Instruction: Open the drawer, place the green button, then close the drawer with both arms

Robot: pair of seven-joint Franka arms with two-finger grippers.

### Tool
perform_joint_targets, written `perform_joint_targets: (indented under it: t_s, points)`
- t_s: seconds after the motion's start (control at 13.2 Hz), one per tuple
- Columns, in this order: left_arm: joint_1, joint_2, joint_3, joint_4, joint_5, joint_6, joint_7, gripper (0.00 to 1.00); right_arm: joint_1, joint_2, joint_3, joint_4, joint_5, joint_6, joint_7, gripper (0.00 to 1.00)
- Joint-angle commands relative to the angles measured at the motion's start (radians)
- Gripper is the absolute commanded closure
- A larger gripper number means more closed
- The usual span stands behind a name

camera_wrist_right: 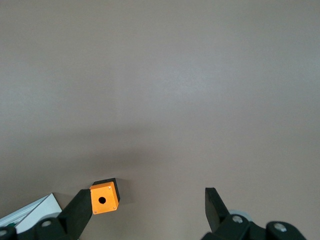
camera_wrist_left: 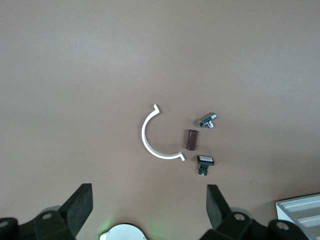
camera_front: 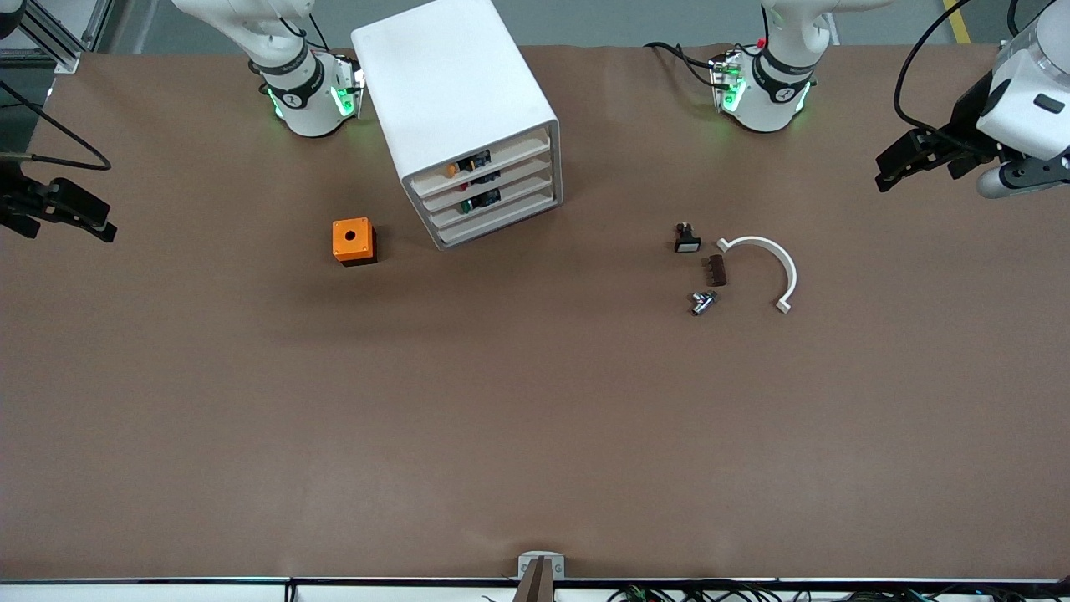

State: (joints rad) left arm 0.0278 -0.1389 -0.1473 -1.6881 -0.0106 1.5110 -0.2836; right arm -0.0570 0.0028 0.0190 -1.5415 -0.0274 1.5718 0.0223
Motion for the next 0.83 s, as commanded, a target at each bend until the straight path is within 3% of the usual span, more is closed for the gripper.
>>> perform_joint_targets:
  t_s: [0.0, 0.75]
  points:
    - [0.012, -0.025, -0.009, -0.016, 0.02, -0.005, 0.014, 0.0, -0.014, -0.023, 0.009, -0.019, -0.002, -0.001, -0.012, 0.0]
    - [0.012, -0.039, -0.009, 0.002, 0.02, -0.012, 0.023, 0.0, -0.015, -0.023, 0.009, -0.022, -0.002, 0.002, -0.012, 0.0]
